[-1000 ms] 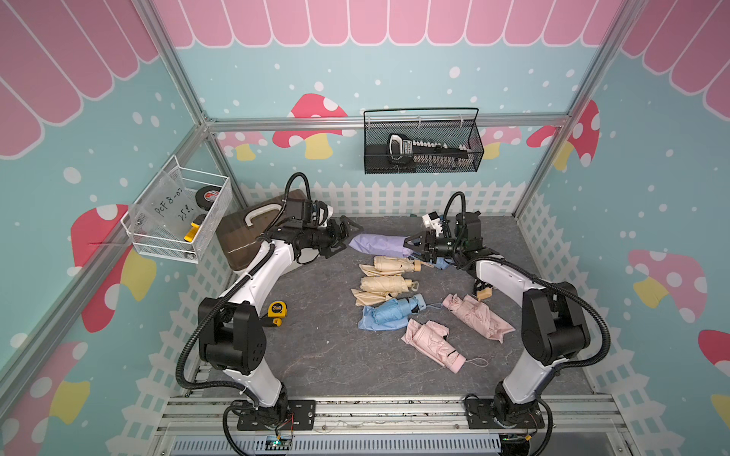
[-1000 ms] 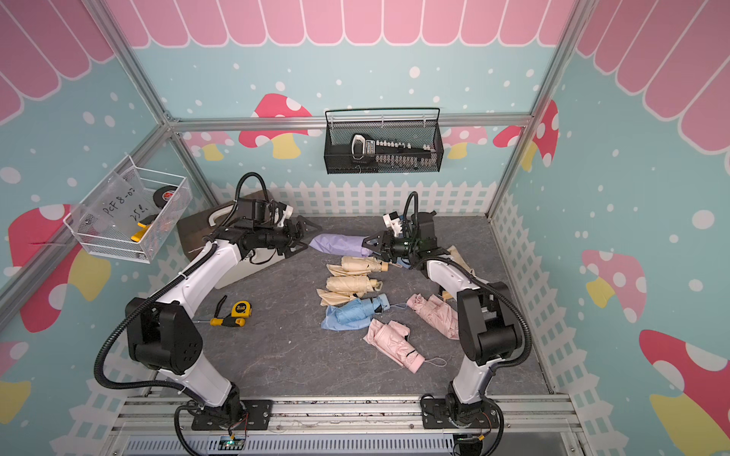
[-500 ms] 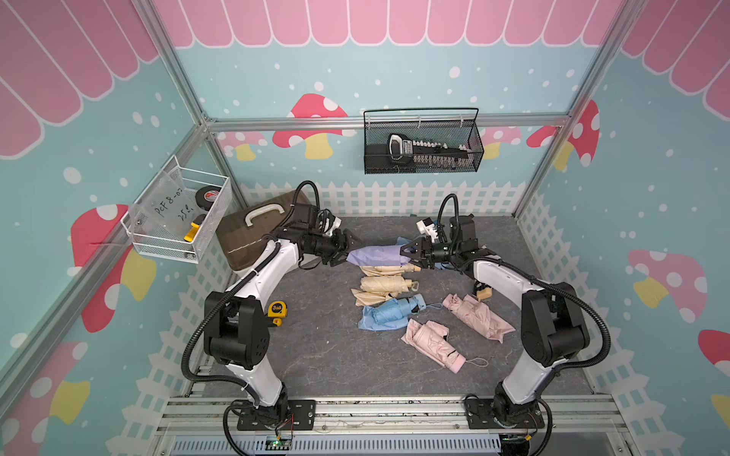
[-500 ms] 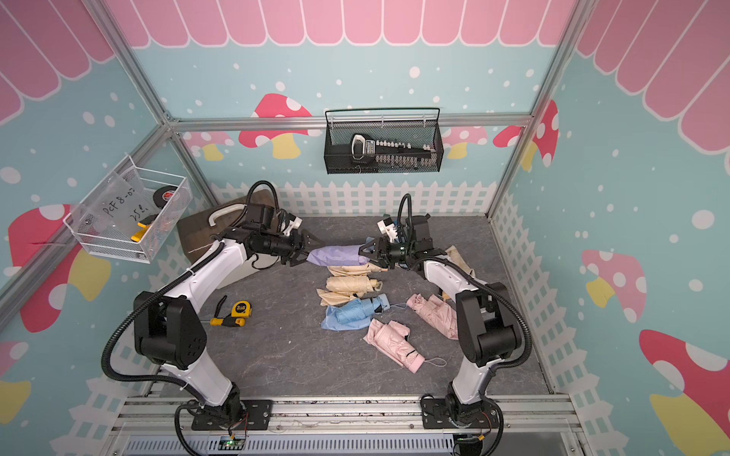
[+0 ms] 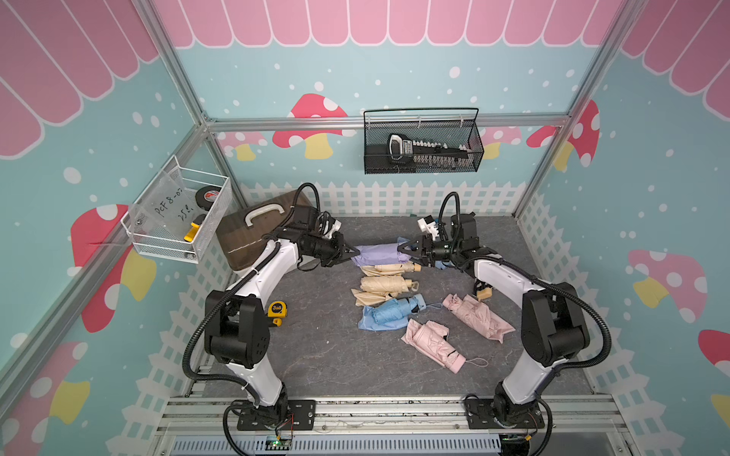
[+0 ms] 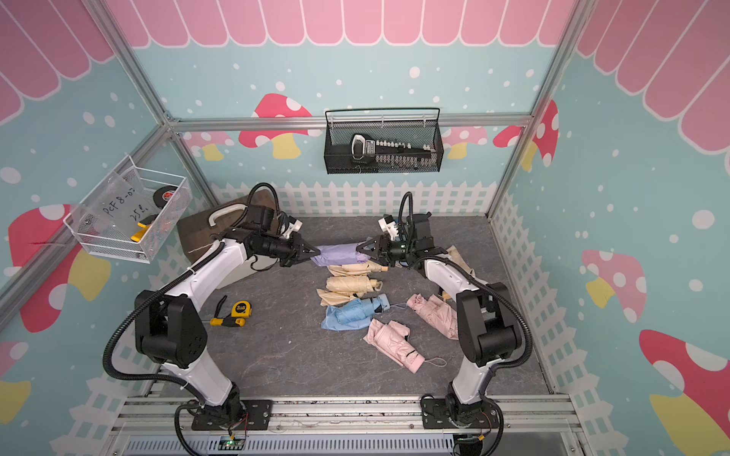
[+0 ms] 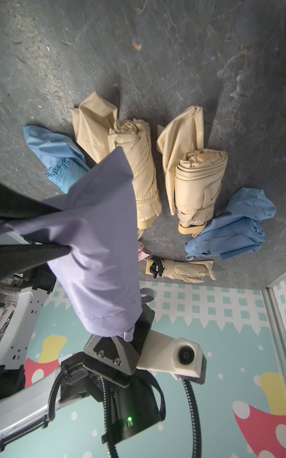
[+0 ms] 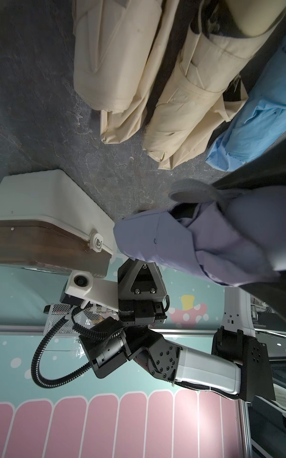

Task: Take umbrellas out of sleeves
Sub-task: Take out the umbrella from the umbrella sleeve.

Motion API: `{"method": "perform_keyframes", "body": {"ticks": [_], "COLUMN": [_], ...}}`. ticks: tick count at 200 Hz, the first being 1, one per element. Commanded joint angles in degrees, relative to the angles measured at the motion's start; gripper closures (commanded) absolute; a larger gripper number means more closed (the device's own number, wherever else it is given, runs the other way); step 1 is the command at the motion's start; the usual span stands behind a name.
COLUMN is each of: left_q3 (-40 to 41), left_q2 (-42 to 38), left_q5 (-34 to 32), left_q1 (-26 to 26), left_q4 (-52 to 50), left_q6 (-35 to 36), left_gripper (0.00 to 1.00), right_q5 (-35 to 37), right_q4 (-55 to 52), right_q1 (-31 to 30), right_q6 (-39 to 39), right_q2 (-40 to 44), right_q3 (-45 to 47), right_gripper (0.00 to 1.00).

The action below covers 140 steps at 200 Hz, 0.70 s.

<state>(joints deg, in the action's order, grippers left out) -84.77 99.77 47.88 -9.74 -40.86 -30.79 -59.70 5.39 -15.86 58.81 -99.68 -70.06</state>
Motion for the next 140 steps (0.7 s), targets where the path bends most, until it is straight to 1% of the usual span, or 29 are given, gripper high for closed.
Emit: {"method": "perform_keyframes", "body": {"ticks": [1, 12, 32, 69, 115, 140], "left_q3": [0.5, 0.6, 0.4, 3.1, 5.3, 6.1], "left_q2": [1.4, 1.4, 1.2, -0.4, -1.8, -2.5], "left_q5": [-0.1, -0.8, -4.1, -8.9, -9.9, -9.9], "left_q1": [0.1, 0.4, 1.1, 5.1, 8.5, 9.5], "left_q4": [-1.6, -1.9, -4.1, -4.1, -4.1, -3.6], "left_q6": [1.2, 1.6, 2.7, 2.7, 3.7, 3.6], "left_gripper": [1.0, 1.0, 1.0, 1.0, 1.0, 1.0], "right_q5": [-2.8, -2.7, -2.5, -2.3, -2.9, -3.2], "right_q4": [3.9, 3.9, 3.7, 4.1, 4.3, 5.8], "right_q1": [-0.5, -0.5, -0.5, 0.3, 2.8, 5.5], "right_q6": [0.3, 0.3, 0.2, -0.1, 0.0, 1.3], "right_q2": [1.4, 1.4, 1.3, 1.1, 1.7, 2.7], "right_q3": [-1.9, -1.8, -1.6, -0.6, 0.5, 1.9], "right_gripper": [0.9, 0.9, 0.9, 0.91, 0.92, 0.92]}}
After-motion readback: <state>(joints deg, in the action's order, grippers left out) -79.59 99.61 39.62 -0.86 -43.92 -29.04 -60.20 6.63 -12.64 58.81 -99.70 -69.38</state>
